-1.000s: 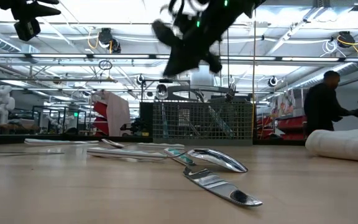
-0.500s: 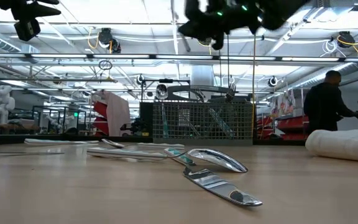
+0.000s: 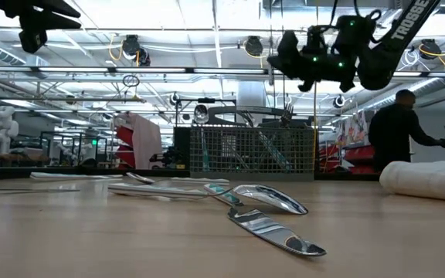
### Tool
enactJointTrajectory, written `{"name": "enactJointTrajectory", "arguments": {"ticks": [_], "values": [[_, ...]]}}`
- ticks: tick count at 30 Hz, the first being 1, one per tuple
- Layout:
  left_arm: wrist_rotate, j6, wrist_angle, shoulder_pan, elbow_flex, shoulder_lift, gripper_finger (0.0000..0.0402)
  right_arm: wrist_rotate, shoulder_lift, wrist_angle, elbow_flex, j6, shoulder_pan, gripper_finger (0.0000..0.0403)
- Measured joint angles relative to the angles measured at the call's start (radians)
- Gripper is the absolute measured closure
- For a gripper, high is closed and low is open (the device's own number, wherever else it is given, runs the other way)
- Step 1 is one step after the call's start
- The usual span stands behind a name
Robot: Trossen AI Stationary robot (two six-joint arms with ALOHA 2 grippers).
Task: Sort silverware
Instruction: Put the blue fork into the gray silverware basket
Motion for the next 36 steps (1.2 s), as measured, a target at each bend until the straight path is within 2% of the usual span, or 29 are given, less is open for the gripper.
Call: {"name": "enactJointTrajectory", "arguments": {"ticks": [3, 10, 16, 31, 36], "values": [[0.001, -0.003, 0.0, 0.0, 0.0, 0.0, 0.0307, 0.04, 0.001, -0.097, 0.0, -0.001, -0.026, 0.0403], [-0.021, 0.007, 0.0, 0.0, 0.0, 0.0, 0.0307, 0.024, 0.002, -0.266, 0.0, -0.03, -0.079, 0.0403], [-0.062, 0.032, 0.0, 0.0, 0.0, 0.0, 0.0307, 0.026, 0.004, -0.303, 0.0, -0.054, -0.111, 0.0403], [-0.064, 0.032, -0.001, 0.0, 0.0, 0.0, 0.0307, 0.028, 0.13, -0.291, 0.002, -0.008, -0.114, 0.0403], [-0.064, 0.032, -0.002, 0.0, 0.0, 0.0, 0.0307, 0.027, 0.129, -0.279, 0.002, 0.018, -0.114, 0.0381]]}}
